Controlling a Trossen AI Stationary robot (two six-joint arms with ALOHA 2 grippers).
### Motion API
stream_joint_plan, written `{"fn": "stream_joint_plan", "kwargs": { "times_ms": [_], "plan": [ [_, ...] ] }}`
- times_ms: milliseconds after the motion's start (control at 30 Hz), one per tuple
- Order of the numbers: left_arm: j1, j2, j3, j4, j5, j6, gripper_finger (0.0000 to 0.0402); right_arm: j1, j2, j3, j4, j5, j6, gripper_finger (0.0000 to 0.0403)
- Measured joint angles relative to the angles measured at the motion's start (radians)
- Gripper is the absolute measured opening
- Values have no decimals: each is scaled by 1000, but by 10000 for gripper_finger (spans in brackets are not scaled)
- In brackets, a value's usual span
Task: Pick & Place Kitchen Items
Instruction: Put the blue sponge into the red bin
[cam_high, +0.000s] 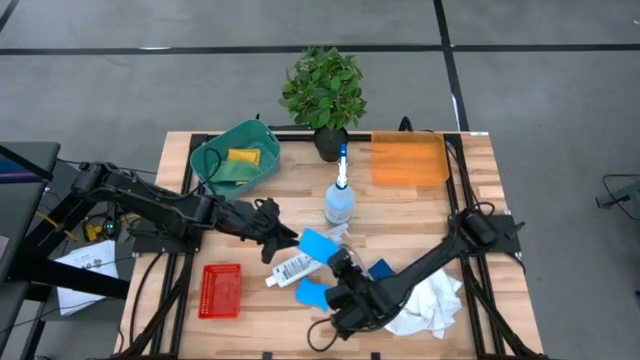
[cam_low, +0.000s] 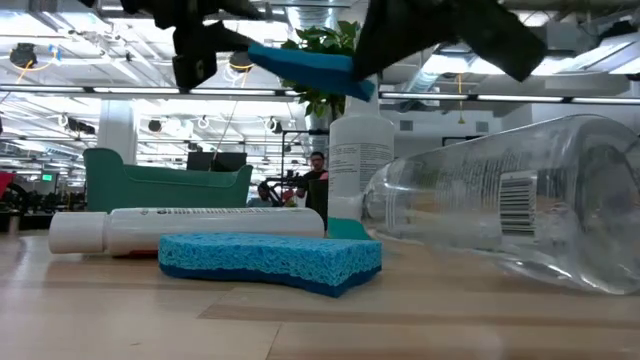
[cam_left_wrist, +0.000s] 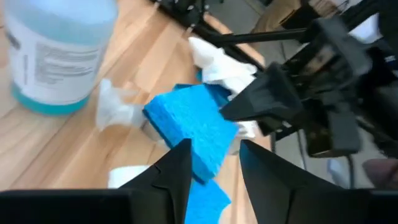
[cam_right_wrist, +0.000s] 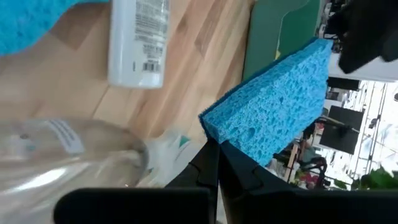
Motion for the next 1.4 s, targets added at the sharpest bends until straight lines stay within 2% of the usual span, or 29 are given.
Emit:
{"fn": "stream_joint_plan", "kwargs": {
  "times_ms": [133,267,900,1233,1400],
  "plan": [
    [18,1,0,-75,-21,-21,124,-18,29,62,-31,-2,-16,0],
    [31,1,0,-63,-23,-21,124,-32,54,102,-48,-2,-28,0],
    [52,0,0,-65,-33,-21,116,-71,55,102,-35,49,-46,0],
    [52,0,0,-67,-37,-35,115,-72,55,102,69,121,-152,0],
    [52,0,0,-66,-30,-35,92,-72,55,102,69,129,-153,0]
  ]
}}
